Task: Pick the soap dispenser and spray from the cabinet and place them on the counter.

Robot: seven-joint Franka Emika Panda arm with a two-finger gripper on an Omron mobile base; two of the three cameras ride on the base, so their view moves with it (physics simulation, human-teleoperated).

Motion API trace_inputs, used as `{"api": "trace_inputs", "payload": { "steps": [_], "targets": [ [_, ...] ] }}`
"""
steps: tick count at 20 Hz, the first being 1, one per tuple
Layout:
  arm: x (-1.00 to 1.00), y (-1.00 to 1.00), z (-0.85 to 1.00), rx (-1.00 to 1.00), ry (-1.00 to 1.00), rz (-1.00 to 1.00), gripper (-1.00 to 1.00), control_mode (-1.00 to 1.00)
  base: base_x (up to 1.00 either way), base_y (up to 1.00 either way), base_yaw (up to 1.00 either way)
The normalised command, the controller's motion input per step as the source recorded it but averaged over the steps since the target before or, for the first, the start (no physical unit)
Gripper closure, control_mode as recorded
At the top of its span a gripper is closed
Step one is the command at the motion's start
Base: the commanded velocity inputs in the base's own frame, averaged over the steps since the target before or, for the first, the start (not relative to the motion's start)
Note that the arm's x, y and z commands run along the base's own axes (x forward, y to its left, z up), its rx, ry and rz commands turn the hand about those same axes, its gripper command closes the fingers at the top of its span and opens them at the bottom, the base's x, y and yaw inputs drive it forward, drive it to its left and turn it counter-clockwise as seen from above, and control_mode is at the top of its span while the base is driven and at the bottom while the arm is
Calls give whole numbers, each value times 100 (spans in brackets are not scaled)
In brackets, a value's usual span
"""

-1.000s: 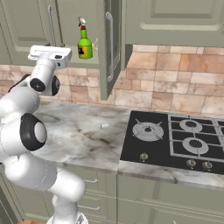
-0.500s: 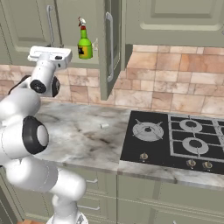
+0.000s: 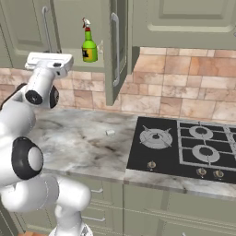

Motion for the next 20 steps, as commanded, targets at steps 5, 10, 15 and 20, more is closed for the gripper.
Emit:
{"api": "trace_inputs", "payload": {
  "steps": [5, 10, 15, 20],
  "targets": [
    [-61, 8, 18, -7, 0, -6, 100, -100, 0, 0, 0],
    [-68, 27, 17, -9, 0, -5, 100, -100, 0, 0, 0],
    [-67, 40, 20, -5, 1, -6, 100, -100, 0, 0, 0],
    [-63, 47, 24, -1, 1, -9, 100, -100, 0, 0, 0]
  ]
}}
